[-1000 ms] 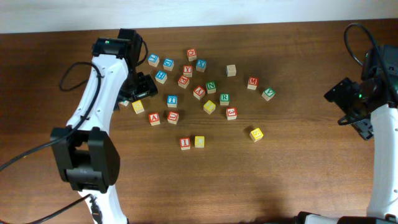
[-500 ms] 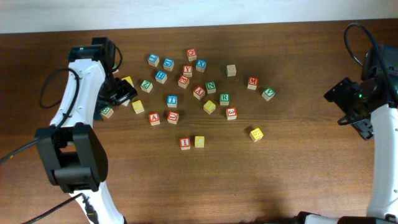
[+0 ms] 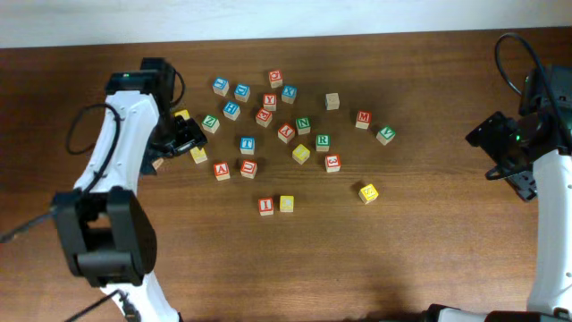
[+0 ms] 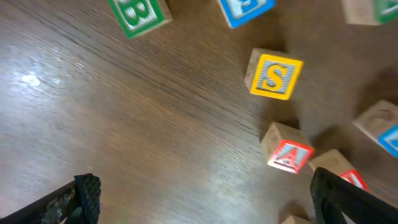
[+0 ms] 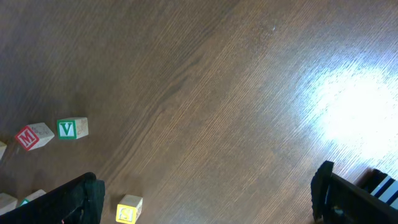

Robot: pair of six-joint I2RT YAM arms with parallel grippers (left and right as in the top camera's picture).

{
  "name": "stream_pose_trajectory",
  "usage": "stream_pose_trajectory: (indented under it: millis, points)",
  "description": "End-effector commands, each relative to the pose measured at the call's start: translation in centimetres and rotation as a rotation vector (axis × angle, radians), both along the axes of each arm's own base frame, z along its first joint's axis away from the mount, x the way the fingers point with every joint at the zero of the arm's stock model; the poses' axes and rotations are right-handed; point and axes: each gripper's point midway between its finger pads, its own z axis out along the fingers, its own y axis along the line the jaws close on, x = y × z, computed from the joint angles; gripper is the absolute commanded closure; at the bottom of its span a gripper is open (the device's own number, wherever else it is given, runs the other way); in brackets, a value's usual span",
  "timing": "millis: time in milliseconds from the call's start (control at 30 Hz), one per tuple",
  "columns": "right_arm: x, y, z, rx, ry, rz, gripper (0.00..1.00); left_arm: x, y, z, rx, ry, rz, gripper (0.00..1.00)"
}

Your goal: Spell out ICRA

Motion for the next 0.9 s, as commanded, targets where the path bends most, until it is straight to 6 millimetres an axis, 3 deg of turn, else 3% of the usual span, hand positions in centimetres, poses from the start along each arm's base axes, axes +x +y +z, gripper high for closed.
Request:
stream_pose_trajectory:
  millis: [0,733,867]
  points:
    - [-0.03,-0.37,0.03,-0.013,0.004,-0.012,0.01,0.67,1.23,2.53,0.068,-0.074,-0.017,0.01]
    - [-0.02,-0.37,0.03,-0.013,0.004,-0.012,0.02,1.15,1.01,2.54,0.055,-0.094,-0.016,0.01]
    - [-0.32,-1.22,0.20,-0.062,0.018,-0.028,0.02,1.15,0.99,2.54,0.054,-0.094,-0.016,0.01]
